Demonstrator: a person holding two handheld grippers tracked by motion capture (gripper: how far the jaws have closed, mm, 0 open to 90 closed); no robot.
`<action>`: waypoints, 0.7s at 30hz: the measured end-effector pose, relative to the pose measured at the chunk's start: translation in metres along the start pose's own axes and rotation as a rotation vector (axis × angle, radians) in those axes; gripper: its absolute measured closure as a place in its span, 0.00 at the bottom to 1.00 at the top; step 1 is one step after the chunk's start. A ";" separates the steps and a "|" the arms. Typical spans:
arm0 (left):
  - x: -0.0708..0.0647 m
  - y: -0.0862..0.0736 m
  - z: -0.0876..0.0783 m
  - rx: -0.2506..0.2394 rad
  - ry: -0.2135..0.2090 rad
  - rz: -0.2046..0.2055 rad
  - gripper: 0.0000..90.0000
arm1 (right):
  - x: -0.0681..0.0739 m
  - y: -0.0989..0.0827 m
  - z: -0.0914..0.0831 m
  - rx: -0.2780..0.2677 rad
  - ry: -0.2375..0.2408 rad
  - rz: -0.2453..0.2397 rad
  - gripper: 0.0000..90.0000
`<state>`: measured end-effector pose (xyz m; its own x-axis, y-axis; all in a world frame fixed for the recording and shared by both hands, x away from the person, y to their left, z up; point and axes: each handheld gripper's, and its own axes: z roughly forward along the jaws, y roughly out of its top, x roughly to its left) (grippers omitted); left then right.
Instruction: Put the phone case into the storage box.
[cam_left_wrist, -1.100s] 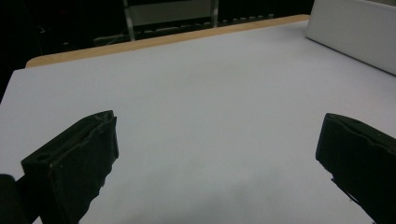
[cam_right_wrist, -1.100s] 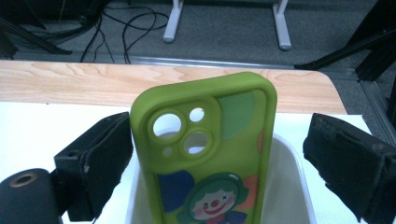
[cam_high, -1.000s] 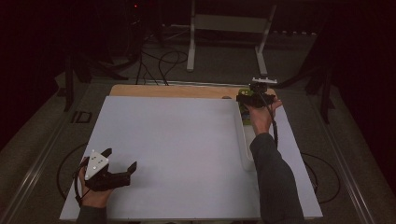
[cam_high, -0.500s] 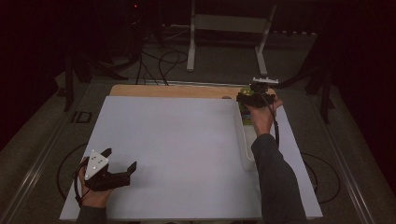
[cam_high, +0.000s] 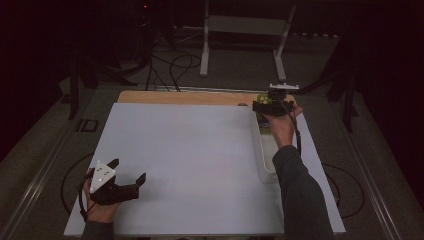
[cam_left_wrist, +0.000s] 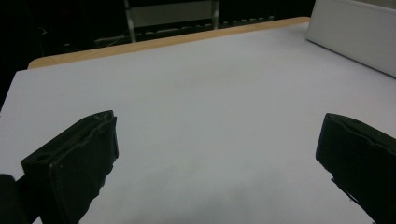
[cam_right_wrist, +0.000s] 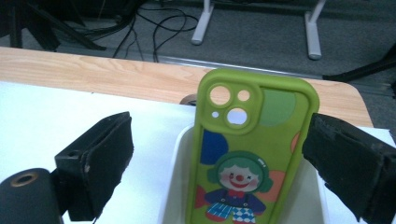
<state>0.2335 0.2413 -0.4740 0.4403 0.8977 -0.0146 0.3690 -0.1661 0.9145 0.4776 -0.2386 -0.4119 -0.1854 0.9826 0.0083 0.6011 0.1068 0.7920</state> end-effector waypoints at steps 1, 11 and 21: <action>0.000 0.000 0.000 0.001 0.000 0.001 0.00 | 0.001 0.000 -0.001 0.002 0.001 -0.004 0.09; -0.001 0.000 0.000 0.002 -0.001 0.004 0.00 | 0.004 -0.007 -0.009 0.017 0.060 -0.039 0.09; -0.001 0.000 0.000 0.003 -0.003 0.005 0.00 | 0.012 -0.013 -0.020 0.011 0.110 -0.077 0.09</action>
<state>0.2334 0.2402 -0.4743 0.4447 0.8956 -0.0111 0.3694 -0.1721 0.9132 0.4523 -0.2315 -0.4095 -0.3151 0.9489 0.0146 0.5901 0.1838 0.7861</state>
